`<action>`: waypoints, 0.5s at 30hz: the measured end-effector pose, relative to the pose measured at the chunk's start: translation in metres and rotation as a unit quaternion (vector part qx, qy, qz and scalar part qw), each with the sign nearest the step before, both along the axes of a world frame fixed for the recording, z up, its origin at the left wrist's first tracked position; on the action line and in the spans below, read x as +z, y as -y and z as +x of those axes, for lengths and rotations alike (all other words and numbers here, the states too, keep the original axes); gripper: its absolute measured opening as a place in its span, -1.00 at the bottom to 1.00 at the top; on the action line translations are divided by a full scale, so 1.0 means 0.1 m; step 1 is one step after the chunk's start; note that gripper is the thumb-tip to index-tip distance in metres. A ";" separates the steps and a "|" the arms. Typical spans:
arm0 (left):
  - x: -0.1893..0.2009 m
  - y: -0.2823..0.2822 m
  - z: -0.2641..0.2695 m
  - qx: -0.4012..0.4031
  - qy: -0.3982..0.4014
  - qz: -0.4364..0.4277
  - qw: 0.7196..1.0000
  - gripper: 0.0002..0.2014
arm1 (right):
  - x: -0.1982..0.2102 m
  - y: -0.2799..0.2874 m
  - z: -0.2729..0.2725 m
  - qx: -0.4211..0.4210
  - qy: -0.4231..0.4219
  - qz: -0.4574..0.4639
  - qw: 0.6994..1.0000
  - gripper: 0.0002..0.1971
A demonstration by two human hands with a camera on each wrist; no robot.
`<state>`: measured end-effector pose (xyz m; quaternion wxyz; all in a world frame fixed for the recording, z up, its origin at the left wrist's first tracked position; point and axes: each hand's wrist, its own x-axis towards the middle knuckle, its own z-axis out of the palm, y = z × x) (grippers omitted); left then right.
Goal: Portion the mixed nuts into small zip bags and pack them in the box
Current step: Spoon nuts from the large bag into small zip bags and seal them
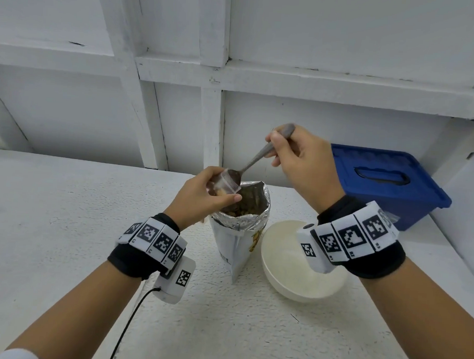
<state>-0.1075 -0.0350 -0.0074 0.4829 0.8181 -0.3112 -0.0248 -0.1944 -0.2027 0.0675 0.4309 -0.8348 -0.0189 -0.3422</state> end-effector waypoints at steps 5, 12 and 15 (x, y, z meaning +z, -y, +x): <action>-0.02 -0.10 0.05 0.016 -0.016 -0.027 0.999 -0.53 | 0.08 0.06 -0.08 -0.043 0.074 -0.035 0.996 -0.86; -0.05 -0.19 0.07 -0.002 -0.046 0.003 0.999 -0.64 | -0.43 0.12 -0.06 -0.038 -0.107 -0.142 0.983 -0.78; -0.04 -0.18 0.06 -0.011 -0.067 0.006 0.998 -0.65 | -0.68 0.03 -0.04 -0.034 -0.130 -0.190 0.973 -0.77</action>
